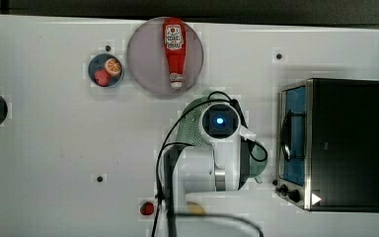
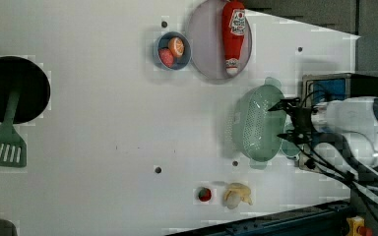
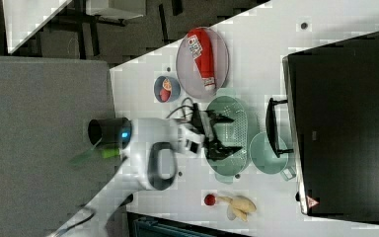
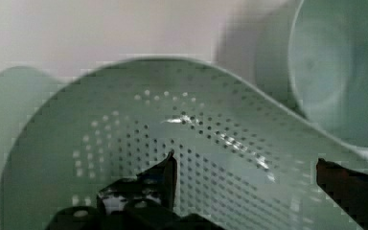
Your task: Drag strainer left to right.
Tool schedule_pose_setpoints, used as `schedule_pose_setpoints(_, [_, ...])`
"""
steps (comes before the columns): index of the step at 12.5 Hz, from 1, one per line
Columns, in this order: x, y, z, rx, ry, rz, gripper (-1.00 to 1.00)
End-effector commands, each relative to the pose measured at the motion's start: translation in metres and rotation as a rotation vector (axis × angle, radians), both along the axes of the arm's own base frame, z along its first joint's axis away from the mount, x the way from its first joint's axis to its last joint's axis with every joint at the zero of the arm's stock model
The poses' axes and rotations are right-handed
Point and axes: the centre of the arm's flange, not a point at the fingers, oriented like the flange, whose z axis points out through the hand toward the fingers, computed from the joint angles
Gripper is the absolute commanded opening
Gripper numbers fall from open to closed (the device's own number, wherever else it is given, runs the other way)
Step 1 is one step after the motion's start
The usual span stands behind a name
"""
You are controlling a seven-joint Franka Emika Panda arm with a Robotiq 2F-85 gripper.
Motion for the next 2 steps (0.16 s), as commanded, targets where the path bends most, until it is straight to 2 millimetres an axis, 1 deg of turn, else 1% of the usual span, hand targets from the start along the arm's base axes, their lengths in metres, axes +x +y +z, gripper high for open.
schedule_pose_setpoints(1, [0.021,0.023,0.128,0.025,-0.108,0.137,1.0])
schedule_pose_setpoints(2, [0.016,0.026,0.161,0.049,-0.099,0.116,1.0])
